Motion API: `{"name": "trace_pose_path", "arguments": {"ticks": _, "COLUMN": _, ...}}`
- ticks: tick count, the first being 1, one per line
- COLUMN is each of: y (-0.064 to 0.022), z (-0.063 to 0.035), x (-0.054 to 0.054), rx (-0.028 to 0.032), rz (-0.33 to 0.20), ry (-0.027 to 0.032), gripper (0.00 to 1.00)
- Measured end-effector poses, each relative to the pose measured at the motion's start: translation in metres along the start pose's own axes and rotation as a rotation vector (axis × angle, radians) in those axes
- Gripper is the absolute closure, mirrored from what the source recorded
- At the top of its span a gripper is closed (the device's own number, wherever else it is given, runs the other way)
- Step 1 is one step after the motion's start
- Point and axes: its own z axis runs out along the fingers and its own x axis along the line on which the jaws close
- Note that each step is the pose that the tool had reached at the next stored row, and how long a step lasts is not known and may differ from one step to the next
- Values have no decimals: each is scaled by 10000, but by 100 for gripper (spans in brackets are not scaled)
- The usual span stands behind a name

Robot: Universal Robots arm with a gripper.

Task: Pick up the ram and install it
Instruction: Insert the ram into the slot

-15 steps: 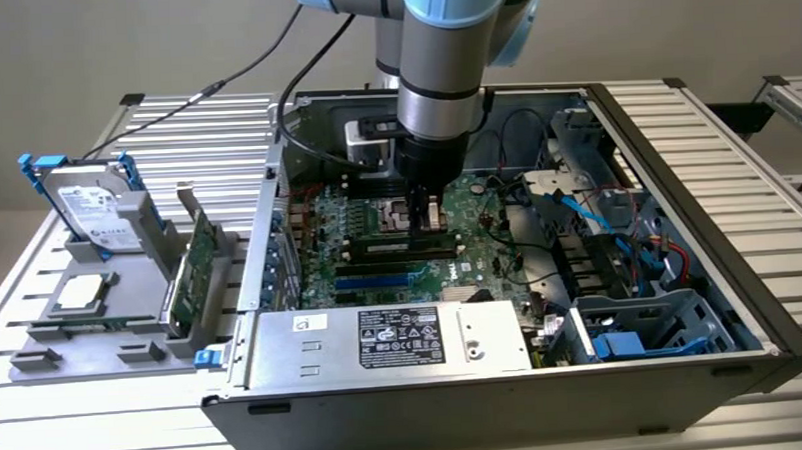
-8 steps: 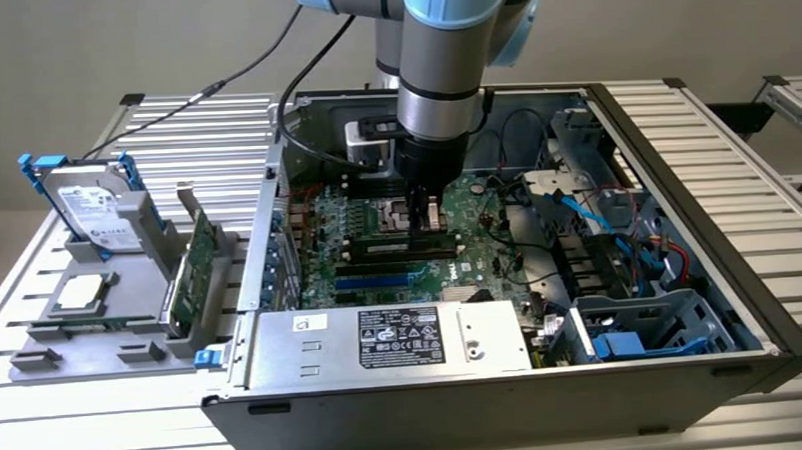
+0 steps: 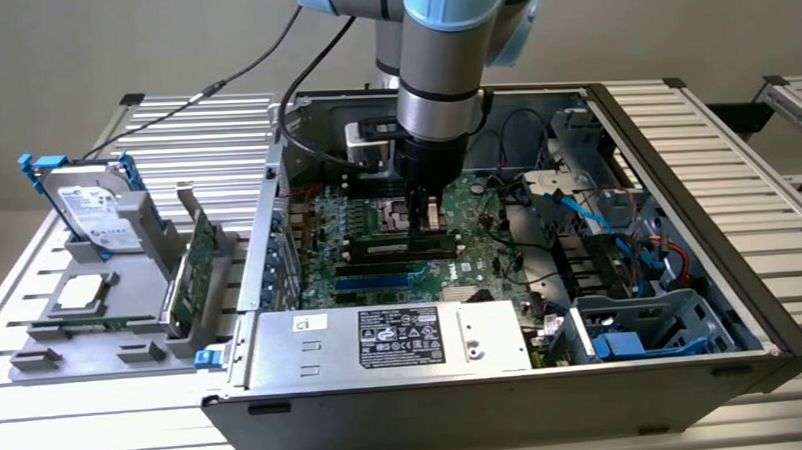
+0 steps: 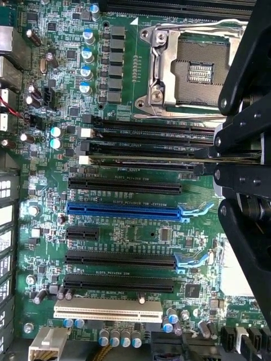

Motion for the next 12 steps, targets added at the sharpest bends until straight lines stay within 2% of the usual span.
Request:
{"name": "trace_pose_path", "arguments": {"ticks": 5, "y": -1, "z": 14, "x": -2, "rx": 1, "rz": -3, "ry": 1, "gripper": 84}}
{"name": "trace_pose_path", "arguments": {"ticks": 8, "y": -1, "z": 14, "x": -3, "rx": 1, "rz": -3, "ry": 3, "gripper": 67}}
{"name": "trace_pose_path", "arguments": {"ticks": 11, "y": 2, "z": 14, "x": -7, "rx": 1, "rz": -2, "ry": 3, "gripper": 61}}
{"name": "trace_pose_path", "arguments": {"ticks": 12, "y": 9, "z": 10, "x": -7, "rx": 1, "rz": -1, "ry": 5, "gripper": 55}}
